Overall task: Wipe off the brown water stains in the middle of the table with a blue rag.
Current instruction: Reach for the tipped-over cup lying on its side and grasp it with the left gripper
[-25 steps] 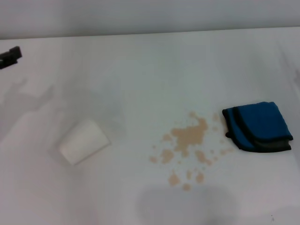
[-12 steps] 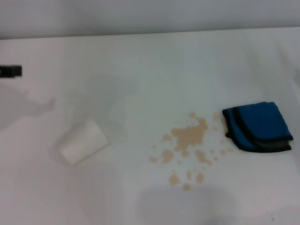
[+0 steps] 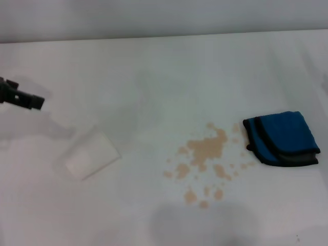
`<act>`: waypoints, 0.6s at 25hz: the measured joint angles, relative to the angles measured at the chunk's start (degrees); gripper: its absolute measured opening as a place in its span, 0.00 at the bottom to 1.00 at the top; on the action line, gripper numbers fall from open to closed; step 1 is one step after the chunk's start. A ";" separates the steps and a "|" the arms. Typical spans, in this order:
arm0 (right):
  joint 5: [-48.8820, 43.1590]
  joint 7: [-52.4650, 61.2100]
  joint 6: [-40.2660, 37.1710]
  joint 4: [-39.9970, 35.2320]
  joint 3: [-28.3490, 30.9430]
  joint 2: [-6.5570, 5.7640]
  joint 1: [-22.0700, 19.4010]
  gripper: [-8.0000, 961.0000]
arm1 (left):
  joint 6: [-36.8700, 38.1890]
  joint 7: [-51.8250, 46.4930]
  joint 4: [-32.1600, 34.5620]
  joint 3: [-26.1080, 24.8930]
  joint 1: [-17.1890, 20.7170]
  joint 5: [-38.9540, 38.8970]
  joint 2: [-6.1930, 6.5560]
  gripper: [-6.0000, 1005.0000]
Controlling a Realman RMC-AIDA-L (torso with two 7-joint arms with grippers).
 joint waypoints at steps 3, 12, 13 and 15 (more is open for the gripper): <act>0.00 0.56 0.13 0.00 0.00 0.00 -0.08 0.91 | -3.88 2.42 -2.12 0.06 -2.33 0.73 0.22 0.87; -0.01 0.86 0.62 0.39 0.02 0.00 -0.20 0.91 | -1.79 2.98 -6.14 3.46 -4.14 5.21 -3.53 0.87; -0.01 0.88 0.62 0.49 0.10 0.00 -0.20 0.91 | -0.94 2.88 -6.57 3.60 -4.16 5.87 -4.22 0.87; -0.01 0.89 0.64 0.57 0.19 0.00 -0.15 0.91 | 0.35 2.84 -7.68 4.23 -4.18 7.12 -5.55 0.87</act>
